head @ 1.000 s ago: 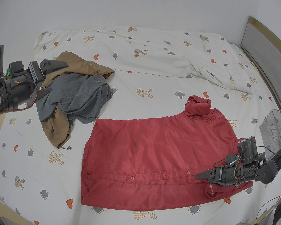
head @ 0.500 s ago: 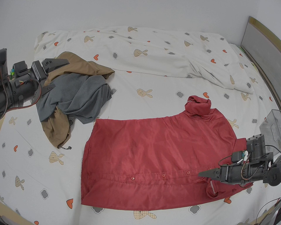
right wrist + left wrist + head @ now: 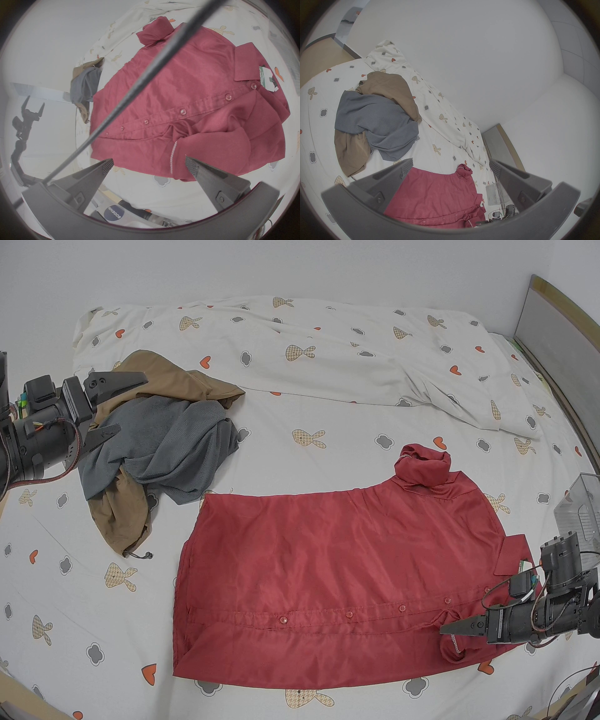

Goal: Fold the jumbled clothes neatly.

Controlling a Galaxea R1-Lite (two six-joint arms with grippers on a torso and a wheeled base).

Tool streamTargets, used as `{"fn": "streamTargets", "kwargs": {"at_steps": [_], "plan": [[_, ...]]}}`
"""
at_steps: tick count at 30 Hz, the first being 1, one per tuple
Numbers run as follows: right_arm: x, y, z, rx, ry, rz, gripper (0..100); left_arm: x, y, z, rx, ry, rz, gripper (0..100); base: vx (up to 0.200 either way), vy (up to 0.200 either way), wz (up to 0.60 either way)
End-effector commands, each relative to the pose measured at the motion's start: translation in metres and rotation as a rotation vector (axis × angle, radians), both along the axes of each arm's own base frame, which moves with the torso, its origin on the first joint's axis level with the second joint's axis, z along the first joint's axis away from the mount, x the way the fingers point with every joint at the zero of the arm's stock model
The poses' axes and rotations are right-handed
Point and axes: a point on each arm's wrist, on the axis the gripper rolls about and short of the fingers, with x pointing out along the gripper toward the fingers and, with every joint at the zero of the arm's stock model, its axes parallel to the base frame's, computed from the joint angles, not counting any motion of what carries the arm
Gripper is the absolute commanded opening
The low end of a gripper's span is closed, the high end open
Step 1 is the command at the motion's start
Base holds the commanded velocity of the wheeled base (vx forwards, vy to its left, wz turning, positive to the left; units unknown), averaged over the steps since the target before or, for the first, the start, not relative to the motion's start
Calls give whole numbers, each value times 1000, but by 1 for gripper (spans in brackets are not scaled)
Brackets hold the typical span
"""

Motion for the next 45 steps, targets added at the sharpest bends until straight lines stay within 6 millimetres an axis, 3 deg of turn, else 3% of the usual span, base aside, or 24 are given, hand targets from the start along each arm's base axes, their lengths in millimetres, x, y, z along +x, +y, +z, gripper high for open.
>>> {"fn": "streamTargets", "kwargs": {"at_steps": [1, 11, 29, 33, 45], "plan": [[8, 3, -12, -70, 40, -13, 100, -1, 0, 0, -1, -3, -2, 100, 0, 0, 0], [16, 16, -36, -170, 131, 4, 100, -1, 0, 0, 1, -1, -3, 100, 0, 0, 0], [23, 19, -43, -196, 146, 0, 100, -2, 0, 2, 1, -8, -2, 100, 0, 0, 0], [22, 19, -34, -191, 102, -7, 100, -6, 1, 4, 0, -20, -4, 100, 0, 0, 0], [1, 10, 42, -59, -188, -36, 100, -6, 1, 5, -3, -21, 0, 100, 0, 0, 0]]}}
